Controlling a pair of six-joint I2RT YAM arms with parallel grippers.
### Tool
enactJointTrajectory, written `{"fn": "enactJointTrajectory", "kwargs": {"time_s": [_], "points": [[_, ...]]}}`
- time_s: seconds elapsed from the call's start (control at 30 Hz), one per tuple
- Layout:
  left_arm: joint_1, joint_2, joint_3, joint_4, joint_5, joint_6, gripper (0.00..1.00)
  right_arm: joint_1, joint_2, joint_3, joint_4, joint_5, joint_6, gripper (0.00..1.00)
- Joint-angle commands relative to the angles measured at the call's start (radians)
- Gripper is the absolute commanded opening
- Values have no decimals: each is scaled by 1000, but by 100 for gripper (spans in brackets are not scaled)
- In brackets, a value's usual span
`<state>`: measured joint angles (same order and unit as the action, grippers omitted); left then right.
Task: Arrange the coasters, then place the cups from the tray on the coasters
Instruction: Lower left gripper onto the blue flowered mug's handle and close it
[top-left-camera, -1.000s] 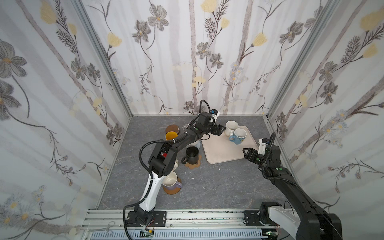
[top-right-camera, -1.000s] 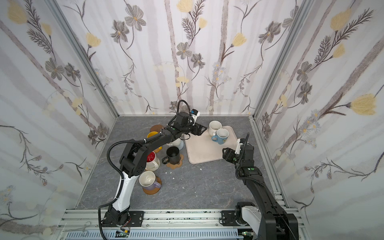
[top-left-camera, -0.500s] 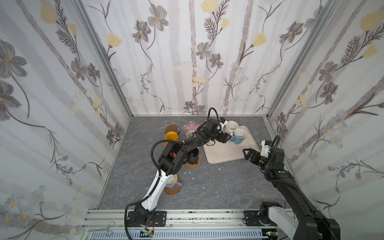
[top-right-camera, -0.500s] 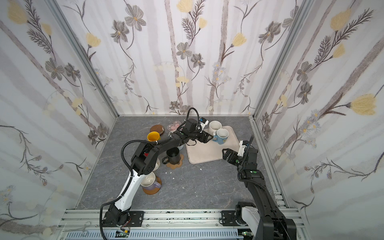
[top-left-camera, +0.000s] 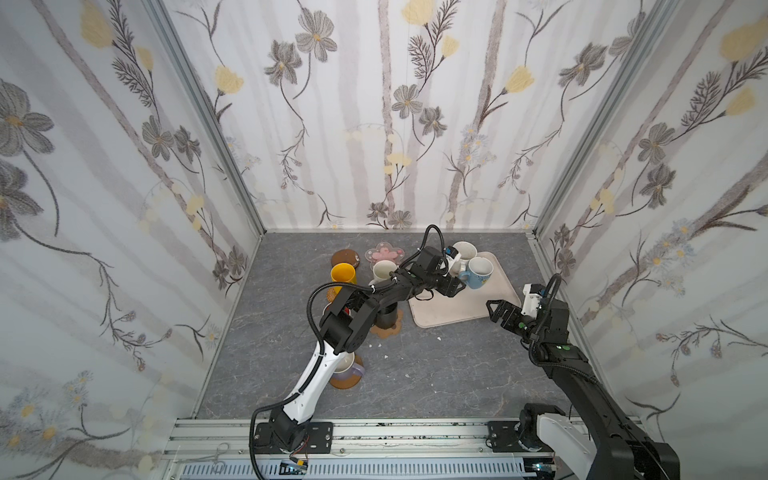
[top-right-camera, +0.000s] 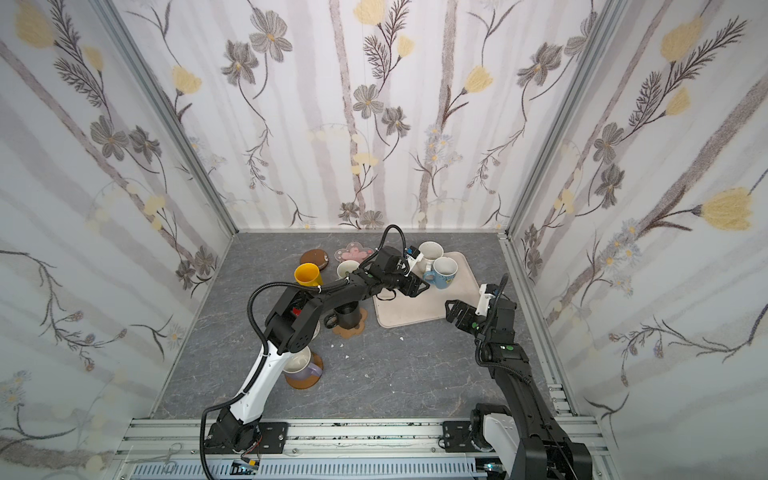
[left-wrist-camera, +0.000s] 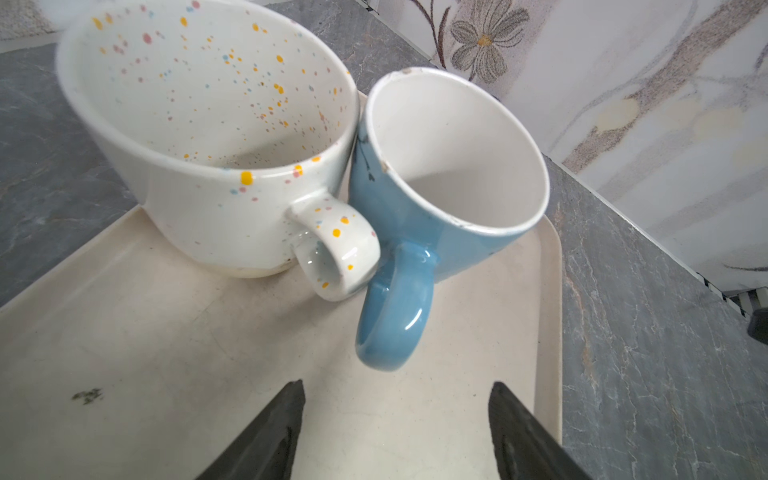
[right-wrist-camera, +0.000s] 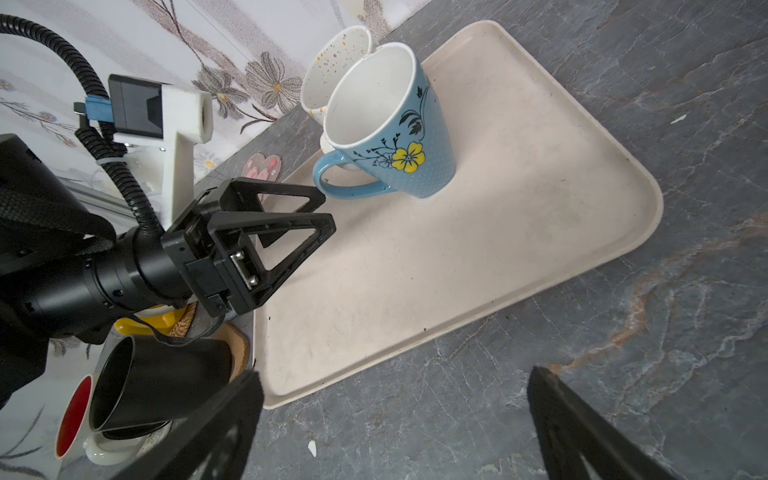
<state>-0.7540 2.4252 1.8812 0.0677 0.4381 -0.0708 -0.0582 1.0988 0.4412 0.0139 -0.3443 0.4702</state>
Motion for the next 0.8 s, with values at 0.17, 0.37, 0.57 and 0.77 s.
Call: {"fn": "enactJointTrajectory", "kwargs": {"time_s": [0.17, 0.37, 0.57, 0.77], "points": [[-27, -8, 7, 18, 0, 15, 72, 0, -19, -14, 47, -2, -7, 100], [-39, -8, 6, 18, -6, 15, 71, -2, -19, -18, 47, -4, -8, 100], [-38, -30, -16, 17, -53, 42, 77, -2, -27, -20, 47, -5, -9, 100], [-40, -41, -17, 18, -13, 56, 75, -2, -26, -23, 49, -3, -11, 100]]}}
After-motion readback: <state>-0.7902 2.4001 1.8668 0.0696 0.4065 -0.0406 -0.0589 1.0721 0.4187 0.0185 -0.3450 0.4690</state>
